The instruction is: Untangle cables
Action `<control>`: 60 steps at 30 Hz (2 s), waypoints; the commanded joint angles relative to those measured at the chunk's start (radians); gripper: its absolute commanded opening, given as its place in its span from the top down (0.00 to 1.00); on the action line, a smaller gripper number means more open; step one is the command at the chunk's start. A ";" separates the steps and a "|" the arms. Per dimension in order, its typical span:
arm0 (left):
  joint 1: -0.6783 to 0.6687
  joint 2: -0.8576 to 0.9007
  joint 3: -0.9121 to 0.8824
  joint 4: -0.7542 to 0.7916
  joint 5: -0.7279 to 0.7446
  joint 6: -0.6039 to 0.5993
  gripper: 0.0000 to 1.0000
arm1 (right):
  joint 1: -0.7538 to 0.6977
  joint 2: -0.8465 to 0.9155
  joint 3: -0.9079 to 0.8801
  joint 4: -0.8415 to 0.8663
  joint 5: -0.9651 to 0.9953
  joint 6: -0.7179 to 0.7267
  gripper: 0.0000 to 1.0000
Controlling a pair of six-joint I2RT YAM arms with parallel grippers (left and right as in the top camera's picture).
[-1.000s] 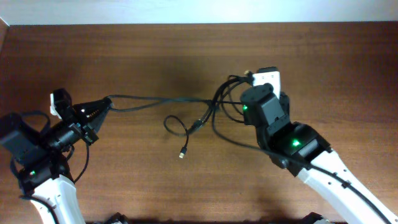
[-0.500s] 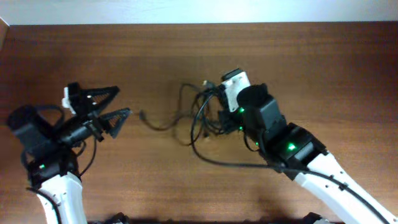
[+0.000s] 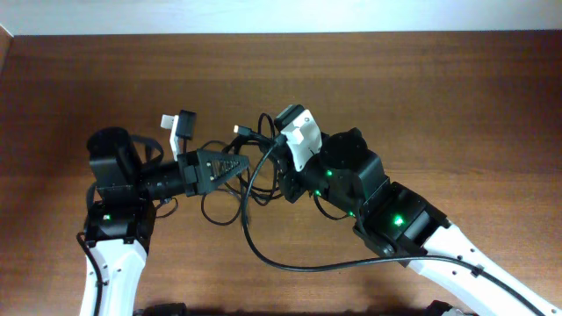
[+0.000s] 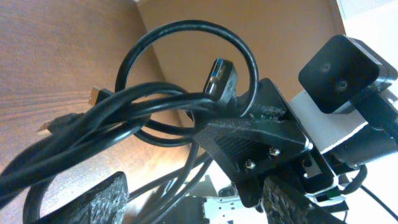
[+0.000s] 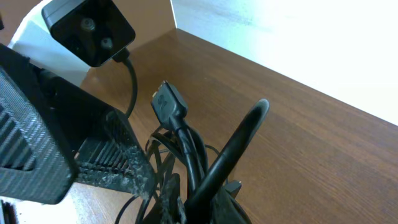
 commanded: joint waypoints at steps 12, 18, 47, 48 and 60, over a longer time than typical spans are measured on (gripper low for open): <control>0.068 0.063 0.008 0.059 -0.164 0.585 0.25 | 0.006 -0.016 0.011 -0.056 0.048 0.010 0.95; 0.039 0.061 0.008 -0.200 -0.557 0.929 0.16 | 0.008 -0.017 0.011 -0.022 -0.024 0.011 0.95; 0.040 0.058 0.008 -0.111 -0.175 0.883 0.58 | -0.011 -0.016 0.010 -0.002 -0.157 0.150 0.90; 0.040 0.058 0.008 -0.111 -0.175 0.887 0.58 | -0.011 -0.016 0.010 0.023 -0.235 0.152 0.91; 0.040 0.058 0.008 -0.111 -0.179 0.893 0.91 | -0.102 0.020 0.010 -0.222 0.094 0.188 0.93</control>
